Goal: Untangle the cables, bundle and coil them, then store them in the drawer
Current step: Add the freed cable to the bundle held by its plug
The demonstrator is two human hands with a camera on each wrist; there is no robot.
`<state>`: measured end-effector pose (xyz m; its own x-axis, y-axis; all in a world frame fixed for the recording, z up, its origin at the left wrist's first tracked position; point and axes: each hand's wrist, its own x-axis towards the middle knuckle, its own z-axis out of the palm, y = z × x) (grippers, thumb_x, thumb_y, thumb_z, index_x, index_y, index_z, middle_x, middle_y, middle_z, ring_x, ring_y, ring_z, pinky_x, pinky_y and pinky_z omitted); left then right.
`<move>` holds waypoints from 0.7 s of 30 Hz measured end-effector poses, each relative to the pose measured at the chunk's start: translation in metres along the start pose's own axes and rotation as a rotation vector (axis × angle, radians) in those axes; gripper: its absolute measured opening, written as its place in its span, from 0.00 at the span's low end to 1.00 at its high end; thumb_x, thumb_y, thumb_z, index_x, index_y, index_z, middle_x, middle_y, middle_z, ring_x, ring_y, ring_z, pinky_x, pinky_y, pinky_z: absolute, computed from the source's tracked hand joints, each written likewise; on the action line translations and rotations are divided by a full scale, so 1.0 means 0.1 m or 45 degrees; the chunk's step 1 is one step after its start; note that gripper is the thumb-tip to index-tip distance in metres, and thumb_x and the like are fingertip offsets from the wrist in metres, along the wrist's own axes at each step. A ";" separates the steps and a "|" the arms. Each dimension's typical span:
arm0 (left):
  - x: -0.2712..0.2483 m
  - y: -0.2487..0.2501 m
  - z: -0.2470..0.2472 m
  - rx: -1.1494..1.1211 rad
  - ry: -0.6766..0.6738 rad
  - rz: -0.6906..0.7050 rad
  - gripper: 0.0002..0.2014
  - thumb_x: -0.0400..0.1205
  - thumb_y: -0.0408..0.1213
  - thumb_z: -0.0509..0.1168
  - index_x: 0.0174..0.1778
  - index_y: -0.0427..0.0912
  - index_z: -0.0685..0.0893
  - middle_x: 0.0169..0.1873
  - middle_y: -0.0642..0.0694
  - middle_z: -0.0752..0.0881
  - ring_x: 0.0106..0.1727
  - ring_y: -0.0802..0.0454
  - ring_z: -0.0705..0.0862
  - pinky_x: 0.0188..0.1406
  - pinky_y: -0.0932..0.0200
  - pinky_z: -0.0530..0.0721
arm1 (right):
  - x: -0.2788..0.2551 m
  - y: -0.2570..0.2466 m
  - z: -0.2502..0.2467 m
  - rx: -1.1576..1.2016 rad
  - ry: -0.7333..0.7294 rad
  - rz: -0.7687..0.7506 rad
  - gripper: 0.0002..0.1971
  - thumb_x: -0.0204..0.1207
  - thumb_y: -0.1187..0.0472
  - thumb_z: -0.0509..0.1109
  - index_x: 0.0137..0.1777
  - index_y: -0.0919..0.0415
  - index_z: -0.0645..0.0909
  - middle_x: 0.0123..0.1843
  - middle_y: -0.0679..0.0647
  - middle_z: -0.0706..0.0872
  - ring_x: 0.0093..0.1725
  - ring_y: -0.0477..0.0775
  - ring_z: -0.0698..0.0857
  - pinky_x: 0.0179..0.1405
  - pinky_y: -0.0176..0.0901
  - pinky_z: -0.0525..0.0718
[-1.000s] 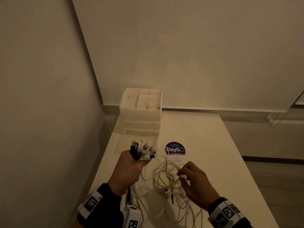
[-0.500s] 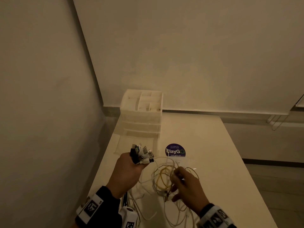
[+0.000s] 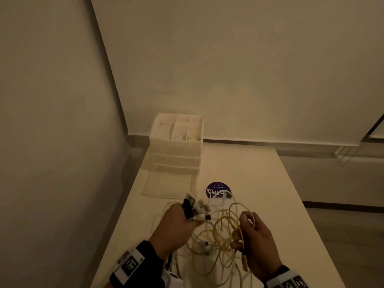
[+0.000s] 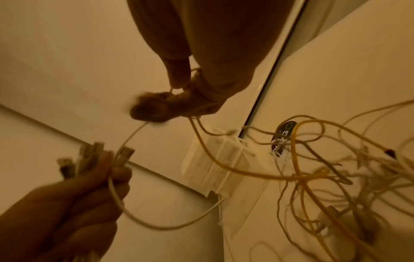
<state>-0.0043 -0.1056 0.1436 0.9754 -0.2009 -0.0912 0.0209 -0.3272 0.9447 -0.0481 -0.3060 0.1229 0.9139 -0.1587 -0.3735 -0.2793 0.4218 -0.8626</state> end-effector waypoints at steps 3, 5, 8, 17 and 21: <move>-0.02 0.03 0.14 -0.002 -0.097 0.066 0.04 0.77 0.39 0.74 0.36 0.52 0.89 0.28 0.62 0.87 0.34 0.70 0.84 0.37 0.69 0.79 | -0.06 -0.05 0.14 -0.006 -0.036 0.024 0.16 0.85 0.54 0.58 0.47 0.68 0.78 0.29 0.61 0.71 0.22 0.58 0.74 0.20 0.46 0.80; -0.04 0.08 0.21 -0.002 -0.136 0.099 0.05 0.78 0.38 0.72 0.37 0.51 0.88 0.22 0.65 0.84 0.27 0.71 0.80 0.30 0.70 0.74 | -0.08 -0.06 0.22 0.021 -0.077 0.059 0.20 0.86 0.52 0.57 0.51 0.70 0.80 0.31 0.64 0.72 0.21 0.59 0.76 0.21 0.47 0.82; -0.04 0.09 0.28 0.028 -0.119 0.185 0.01 0.76 0.42 0.72 0.40 0.53 0.89 0.30 0.60 0.89 0.34 0.65 0.86 0.34 0.64 0.81 | -0.10 -0.03 0.27 0.014 -0.123 0.072 0.22 0.86 0.51 0.56 0.43 0.70 0.79 0.29 0.62 0.67 0.21 0.59 0.75 0.21 0.47 0.78; 0.05 -0.01 0.21 0.036 -0.231 0.171 0.06 0.78 0.44 0.71 0.40 0.46 0.89 0.37 0.48 0.90 0.41 0.56 0.86 0.45 0.57 0.83 | -0.13 -0.18 0.21 0.071 -0.309 0.152 0.19 0.79 0.48 0.59 0.48 0.67 0.78 0.26 0.57 0.59 0.16 0.50 0.60 0.16 0.33 0.55; 0.06 0.03 0.20 0.044 -0.344 0.135 0.09 0.79 0.37 0.71 0.33 0.48 0.86 0.28 0.59 0.85 0.33 0.66 0.80 0.39 0.69 0.77 | -0.12 -0.23 0.18 -0.044 -0.239 0.107 0.22 0.85 0.50 0.55 0.53 0.72 0.77 0.24 0.57 0.62 0.15 0.53 0.68 0.14 0.36 0.66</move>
<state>-0.0031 -0.1257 0.1394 0.8776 -0.4731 -0.0775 -0.0903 -0.3218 0.9425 -0.0470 -0.2981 0.1534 0.9249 0.0463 -0.3773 -0.3639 0.3949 -0.8436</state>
